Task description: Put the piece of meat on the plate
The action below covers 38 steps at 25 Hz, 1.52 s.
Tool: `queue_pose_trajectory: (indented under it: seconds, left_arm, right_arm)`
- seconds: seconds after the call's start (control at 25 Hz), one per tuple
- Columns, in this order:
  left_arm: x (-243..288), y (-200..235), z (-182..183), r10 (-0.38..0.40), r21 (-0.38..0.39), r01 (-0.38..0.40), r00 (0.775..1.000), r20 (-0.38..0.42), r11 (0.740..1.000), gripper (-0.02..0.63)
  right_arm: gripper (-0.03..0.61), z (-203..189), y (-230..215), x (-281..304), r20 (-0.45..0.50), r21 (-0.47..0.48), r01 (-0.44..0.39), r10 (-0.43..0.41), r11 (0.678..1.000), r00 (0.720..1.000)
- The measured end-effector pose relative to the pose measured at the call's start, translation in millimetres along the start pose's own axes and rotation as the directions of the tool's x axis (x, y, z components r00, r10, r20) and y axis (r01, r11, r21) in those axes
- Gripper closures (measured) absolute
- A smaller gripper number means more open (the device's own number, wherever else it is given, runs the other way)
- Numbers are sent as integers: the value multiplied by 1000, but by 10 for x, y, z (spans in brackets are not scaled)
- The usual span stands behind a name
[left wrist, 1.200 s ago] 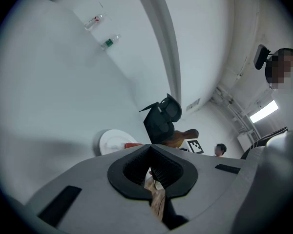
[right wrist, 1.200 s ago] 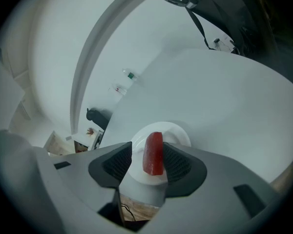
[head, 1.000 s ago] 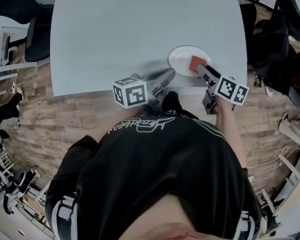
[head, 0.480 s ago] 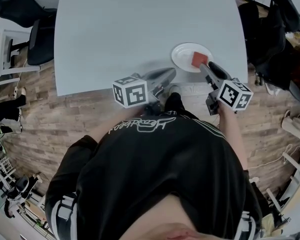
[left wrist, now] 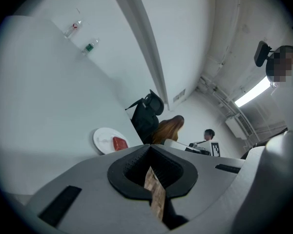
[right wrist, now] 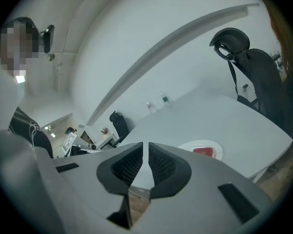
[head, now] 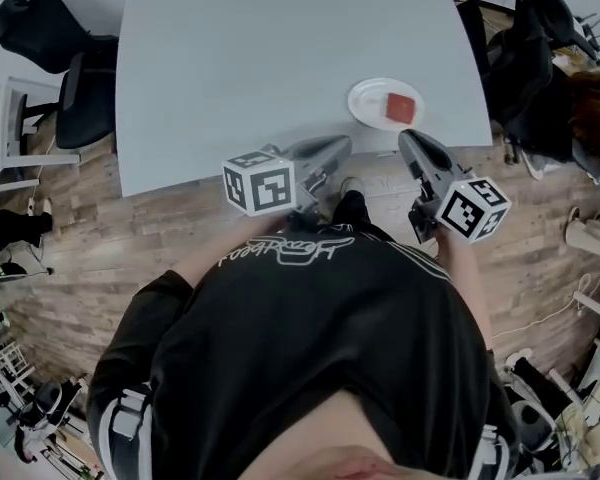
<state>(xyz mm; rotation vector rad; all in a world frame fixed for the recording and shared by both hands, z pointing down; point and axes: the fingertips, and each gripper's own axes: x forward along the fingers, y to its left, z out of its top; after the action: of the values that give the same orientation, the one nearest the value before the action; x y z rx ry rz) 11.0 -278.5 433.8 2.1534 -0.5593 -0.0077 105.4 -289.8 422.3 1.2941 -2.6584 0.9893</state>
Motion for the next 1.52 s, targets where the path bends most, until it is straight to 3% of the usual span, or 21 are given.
queue_pose_trajectory:
  seconds: [0.24, 0.56, 0.8, 1.08, 1.52]
  left_arm:
    - [-257, -242, -58, -65, 91, 67, 998, -23, 994, 606]
    - [-390, -520, -223, -102, 257, 115, 993, -61, 959, 606]
    - [-460, -561, -399, -64, 358, 84, 996, -67, 930, 606]
    - [-579, -699, -797, -19, 386, 48, 997, -80, 921, 606]
    - [-687, -1403, -1646, -6, 416, 49, 995, -104, 908, 606]
  right_arm:
    - [560, -25, 557, -174, 85, -6, -55, 55, 998, 995]
    - [561, -361, 784, -348, 25, -176, 38, -35, 984, 999]
    - [561, -514, 885, -425, -28, -289, 46, -57, 956, 998]
    - [561, -765, 1027, -664, -38, -279, 22, -34, 960, 999]
    - [561, -1272, 1269, -1550, -16, -255, 1, -5, 967, 1000]
